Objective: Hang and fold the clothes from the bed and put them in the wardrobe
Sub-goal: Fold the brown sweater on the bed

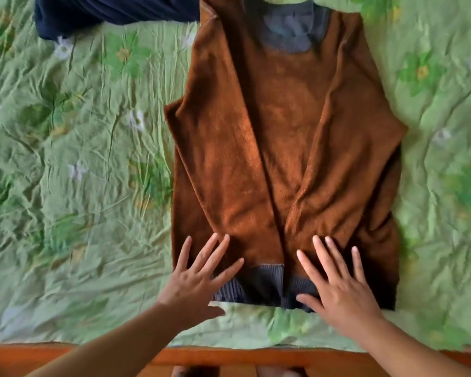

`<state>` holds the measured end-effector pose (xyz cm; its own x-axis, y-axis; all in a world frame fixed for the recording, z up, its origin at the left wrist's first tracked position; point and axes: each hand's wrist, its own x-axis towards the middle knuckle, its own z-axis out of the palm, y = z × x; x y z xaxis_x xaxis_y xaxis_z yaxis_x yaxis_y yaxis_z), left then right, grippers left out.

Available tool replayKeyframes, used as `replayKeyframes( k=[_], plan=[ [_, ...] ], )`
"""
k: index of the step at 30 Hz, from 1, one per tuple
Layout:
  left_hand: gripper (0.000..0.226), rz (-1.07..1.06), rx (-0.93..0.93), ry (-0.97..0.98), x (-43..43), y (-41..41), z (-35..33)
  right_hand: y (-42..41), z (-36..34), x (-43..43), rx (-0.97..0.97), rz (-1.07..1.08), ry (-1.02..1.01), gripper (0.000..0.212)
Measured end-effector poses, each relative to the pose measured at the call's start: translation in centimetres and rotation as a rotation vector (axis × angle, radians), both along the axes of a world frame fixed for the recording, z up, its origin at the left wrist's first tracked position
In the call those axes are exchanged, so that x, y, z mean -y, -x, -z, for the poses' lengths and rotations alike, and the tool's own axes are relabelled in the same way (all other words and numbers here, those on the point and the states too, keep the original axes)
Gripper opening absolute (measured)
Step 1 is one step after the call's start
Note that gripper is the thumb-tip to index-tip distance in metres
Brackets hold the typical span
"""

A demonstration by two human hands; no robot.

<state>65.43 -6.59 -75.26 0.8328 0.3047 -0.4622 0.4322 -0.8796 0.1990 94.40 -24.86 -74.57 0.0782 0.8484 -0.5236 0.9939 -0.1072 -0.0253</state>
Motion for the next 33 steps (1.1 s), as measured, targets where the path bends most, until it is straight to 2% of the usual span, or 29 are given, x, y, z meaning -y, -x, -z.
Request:
replayKeyframes(
  k=[4, 10, 14, 17, 18, 20, 21, 23, 26, 28, 30, 33],
  plan=[
    [0.121, 0.0, -0.047, -0.01, 1.6, 0.0, 0.3, -0.5, 0.2, 2.7, -0.023, -0.107, 0.025, 0.099],
    [0.096, 0.015, -0.072, -0.057, 0.9, -1.7, -0.8, -3.7, 0.0, 2.8, -0.059, -0.15, -0.065, 0.104],
    [0.088, -0.041, -0.014, -0.067, 0.8, -3.3, -1.4, -3.6, -0.4, 1.8, 0.032, -0.217, -0.14, 0.092],
    [0.082, -0.147, -0.006, 0.009, 1.4, -4.0, -1.8, -2.2, -0.4, 1.6, 0.015, -0.182, -0.129, 0.085],
    [0.071, -0.191, -0.02, 0.052, 1.5, -4.5, -2.2, -1.9, -0.6, 1.3, 0.006, -0.166, -0.138, 0.076],
    [0.025, -0.386, -0.074, 0.128, 1.0, -5.5, -3.4, -2.0, -0.8, 0.5, -0.019, -0.136, -0.171, 0.05],
    [0.019, -0.49, -0.057, 0.161, 0.7, -5.7, -3.7, -2.4, -1.0, -0.1, -0.043, -0.129, -0.18, 0.042],
    [0.027, -0.573, -0.015, 0.191, 0.0, -6.3, -4.2, -3.6, -1.5, -1.4, -0.095, -0.134, -0.203, 0.043],
    [0.023, -0.691, 0.036, 0.194, -3.5, -7.8, -6.4, -6.6, -3.9, -5.4, -0.127, -0.121, -0.253, 0.034],
    [0.018, -0.658, 0.048, 0.127, -7.6, -9.3, -8.1, -9.6, -5.9, -10.0, -0.129, 0.003, -0.335, 0.019],
    [0.021, -0.54, 0.108, -0.045, -12.7, -11.3, -9.6, -13.0, -7.8, -15.7, -0.061, 0.042, -0.429, 0.009],
    [0.041, -0.487, 0.225, -0.331, -20.5, -15.6, -11.4, -17.5, -10.1, -24.6, 0.225, -0.021, -0.47, 0.017]
  ],
)
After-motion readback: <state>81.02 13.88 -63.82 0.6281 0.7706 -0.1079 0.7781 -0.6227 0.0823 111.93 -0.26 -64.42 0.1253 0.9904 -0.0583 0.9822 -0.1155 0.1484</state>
